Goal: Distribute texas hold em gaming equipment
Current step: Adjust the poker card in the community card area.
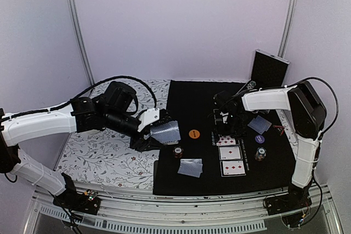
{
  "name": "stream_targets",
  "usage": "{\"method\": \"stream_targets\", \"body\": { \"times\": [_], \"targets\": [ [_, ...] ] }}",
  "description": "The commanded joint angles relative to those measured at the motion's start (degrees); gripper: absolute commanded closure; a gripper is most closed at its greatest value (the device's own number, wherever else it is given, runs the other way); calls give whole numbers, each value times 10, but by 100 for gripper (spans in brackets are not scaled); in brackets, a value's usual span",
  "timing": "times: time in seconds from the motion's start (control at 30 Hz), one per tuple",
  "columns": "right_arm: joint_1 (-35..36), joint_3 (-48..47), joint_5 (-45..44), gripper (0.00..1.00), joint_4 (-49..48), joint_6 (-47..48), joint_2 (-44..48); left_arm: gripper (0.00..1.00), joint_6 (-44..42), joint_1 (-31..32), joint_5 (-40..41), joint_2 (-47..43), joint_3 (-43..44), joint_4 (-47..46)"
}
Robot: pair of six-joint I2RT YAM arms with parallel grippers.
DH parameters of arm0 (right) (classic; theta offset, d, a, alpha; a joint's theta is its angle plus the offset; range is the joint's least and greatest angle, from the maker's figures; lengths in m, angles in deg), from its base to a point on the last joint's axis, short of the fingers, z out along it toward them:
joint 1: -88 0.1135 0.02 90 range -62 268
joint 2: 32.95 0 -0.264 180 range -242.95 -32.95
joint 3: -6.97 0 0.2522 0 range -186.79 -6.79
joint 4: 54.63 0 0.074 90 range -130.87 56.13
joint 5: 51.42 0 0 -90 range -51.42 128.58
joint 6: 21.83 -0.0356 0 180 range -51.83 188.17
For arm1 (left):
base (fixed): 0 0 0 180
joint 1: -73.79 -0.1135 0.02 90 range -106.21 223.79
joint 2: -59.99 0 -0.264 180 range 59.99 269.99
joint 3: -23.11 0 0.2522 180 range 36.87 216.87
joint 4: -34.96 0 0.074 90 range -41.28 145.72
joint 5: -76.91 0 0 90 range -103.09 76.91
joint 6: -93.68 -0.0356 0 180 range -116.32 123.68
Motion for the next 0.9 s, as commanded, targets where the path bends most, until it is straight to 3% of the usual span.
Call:
{"method": "stream_targets", "body": {
  "times": [0.0,0.57,0.87],
  "targets": [
    [-8,-8,-32,2,7,-10,-17,42,-4,6,-4,-10,-6,-7],
    [-18,-18,-48,1,14,33,-10,42,-5,6,-3,-9,-7,-7],
    [-23,-61,1,1,9,138,100,42,-6,6,-3,-8,-7,-7]
  ]
}}
